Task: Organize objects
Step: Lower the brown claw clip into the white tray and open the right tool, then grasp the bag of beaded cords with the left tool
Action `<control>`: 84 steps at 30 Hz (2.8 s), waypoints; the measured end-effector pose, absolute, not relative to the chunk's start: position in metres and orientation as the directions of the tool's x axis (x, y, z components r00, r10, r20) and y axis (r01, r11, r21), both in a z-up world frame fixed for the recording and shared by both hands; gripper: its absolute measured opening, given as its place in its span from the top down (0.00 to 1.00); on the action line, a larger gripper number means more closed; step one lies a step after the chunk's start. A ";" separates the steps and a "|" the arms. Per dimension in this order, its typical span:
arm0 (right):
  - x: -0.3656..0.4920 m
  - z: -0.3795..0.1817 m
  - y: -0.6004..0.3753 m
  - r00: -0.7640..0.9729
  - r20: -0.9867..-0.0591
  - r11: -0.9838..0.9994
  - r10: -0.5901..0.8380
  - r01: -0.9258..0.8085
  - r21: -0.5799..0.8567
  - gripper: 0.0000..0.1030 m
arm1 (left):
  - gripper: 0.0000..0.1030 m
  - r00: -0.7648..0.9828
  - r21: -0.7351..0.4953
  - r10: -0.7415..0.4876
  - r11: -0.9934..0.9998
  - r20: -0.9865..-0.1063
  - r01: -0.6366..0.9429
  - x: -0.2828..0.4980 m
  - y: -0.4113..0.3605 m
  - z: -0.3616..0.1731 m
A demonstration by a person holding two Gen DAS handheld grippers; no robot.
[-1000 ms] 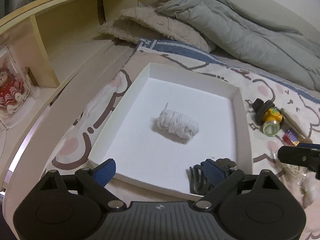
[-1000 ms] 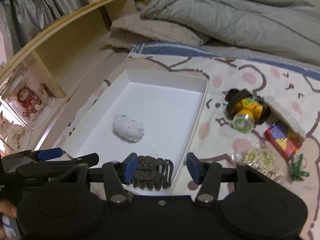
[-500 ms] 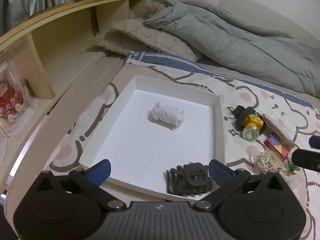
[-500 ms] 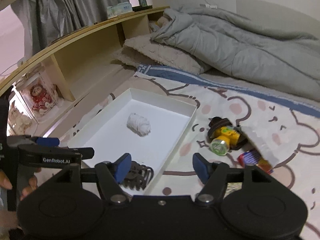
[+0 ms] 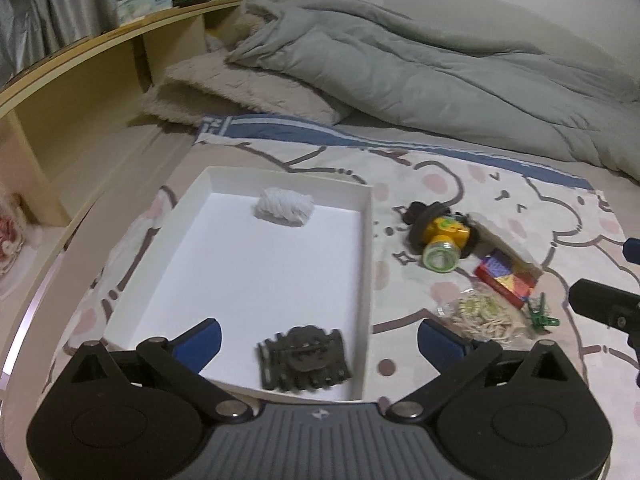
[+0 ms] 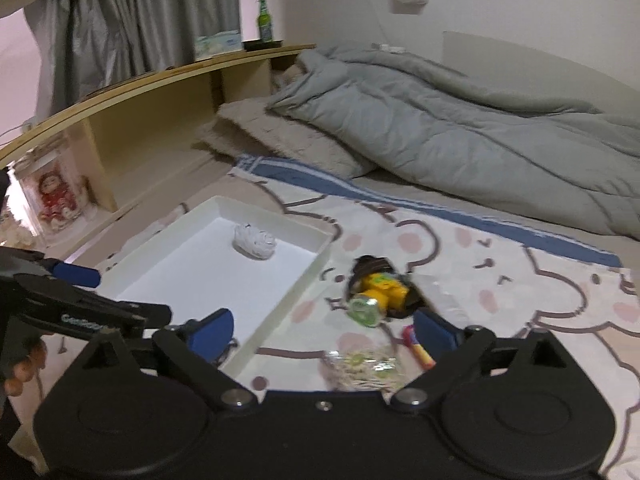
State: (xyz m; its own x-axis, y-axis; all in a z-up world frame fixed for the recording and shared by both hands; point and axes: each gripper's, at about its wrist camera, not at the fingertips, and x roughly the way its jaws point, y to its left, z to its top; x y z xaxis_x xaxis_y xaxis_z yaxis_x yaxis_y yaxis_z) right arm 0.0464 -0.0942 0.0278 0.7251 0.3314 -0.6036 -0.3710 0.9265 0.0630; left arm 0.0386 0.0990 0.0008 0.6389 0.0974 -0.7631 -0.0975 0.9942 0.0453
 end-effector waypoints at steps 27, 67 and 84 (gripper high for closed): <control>0.048 0.016 -0.185 0.757 -0.642 0.988 0.123 -0.151 0.012 0.00 | 0.00 0.671 0.011 -0.028 0.999 -0.741 0.053 0.050 0.024 -0.003; 0.068 -0.102 -0.189 0.540 -0.829 0.975 0.149 -0.218 0.033 0.00 | 0.00 0.547 -0.026 -0.077 0.995 -0.833 0.101 0.149 -0.062 -0.108; 0.066 -0.110 -0.198 0.536 -0.816 0.954 0.218 -0.294 0.062 0.00 | 0.00 0.482 0.185 0.059 0.958 -0.874 0.218 0.161 -0.089 -0.151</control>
State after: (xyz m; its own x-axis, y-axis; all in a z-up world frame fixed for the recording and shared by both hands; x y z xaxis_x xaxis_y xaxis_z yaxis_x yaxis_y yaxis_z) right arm 0.0665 -0.1984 -0.1105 0.5360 0.2181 -0.8155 -0.2940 0.9538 0.0618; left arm 0.1609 -0.0890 -0.1506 0.4820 0.0590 -0.8742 0.2176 0.9584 0.1847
